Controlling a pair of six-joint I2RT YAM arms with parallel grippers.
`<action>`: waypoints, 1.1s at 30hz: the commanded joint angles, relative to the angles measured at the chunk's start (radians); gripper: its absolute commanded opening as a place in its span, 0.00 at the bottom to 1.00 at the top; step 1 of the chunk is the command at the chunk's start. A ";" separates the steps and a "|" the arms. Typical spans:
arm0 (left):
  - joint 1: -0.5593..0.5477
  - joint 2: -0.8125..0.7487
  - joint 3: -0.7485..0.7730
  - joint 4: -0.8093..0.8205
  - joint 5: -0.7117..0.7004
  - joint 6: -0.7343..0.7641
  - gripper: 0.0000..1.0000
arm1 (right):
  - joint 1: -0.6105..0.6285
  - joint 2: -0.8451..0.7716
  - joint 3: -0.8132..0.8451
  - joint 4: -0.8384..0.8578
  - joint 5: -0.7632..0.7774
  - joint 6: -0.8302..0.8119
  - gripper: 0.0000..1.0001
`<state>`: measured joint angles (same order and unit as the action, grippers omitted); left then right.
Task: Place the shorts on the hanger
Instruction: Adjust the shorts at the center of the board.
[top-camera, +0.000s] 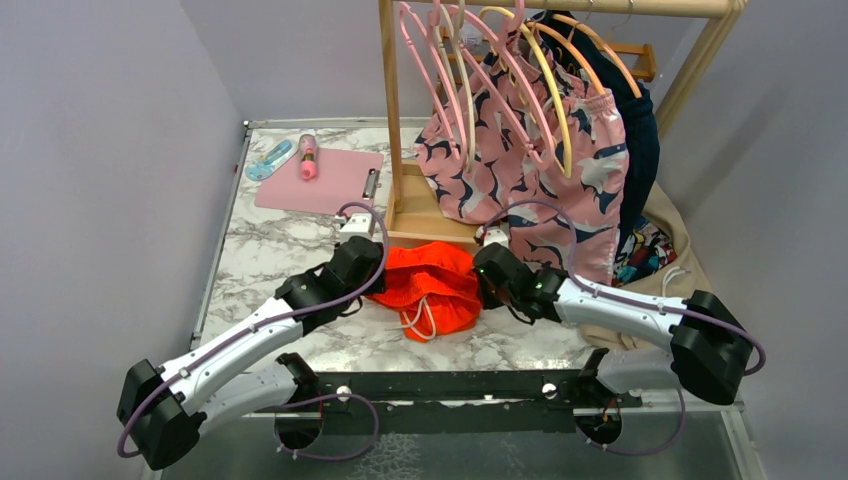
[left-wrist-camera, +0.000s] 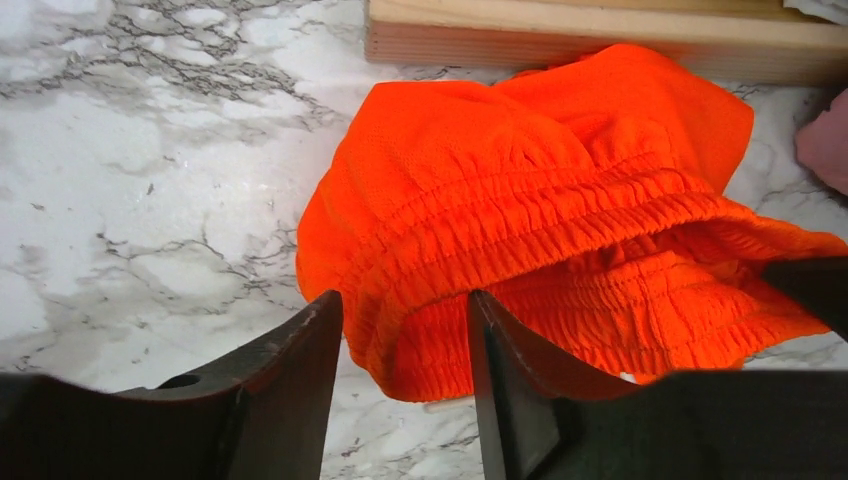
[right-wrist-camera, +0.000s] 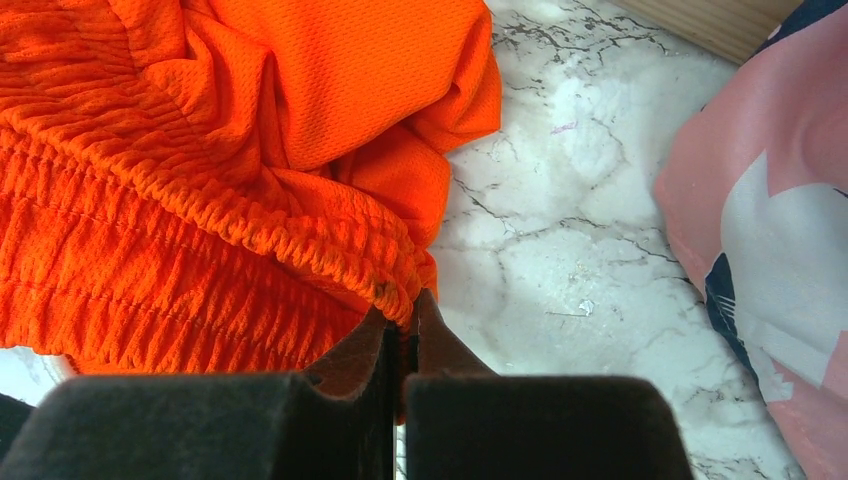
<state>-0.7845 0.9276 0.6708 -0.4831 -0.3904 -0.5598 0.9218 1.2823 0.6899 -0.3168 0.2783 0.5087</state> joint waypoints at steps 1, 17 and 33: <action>0.005 -0.024 -0.004 -0.033 0.047 -0.047 0.57 | 0.003 -0.015 0.032 -0.024 0.036 0.007 0.01; 0.001 0.020 0.059 -0.201 0.158 -0.102 0.77 | -0.051 0.012 0.056 0.011 0.009 -0.005 0.01; -0.044 0.102 0.038 -0.168 0.168 -0.103 0.75 | -0.150 0.014 0.052 0.050 -0.092 -0.015 0.01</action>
<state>-0.8078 1.0042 0.6994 -0.6743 -0.2352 -0.6525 0.7769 1.2961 0.7189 -0.2924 0.2119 0.4973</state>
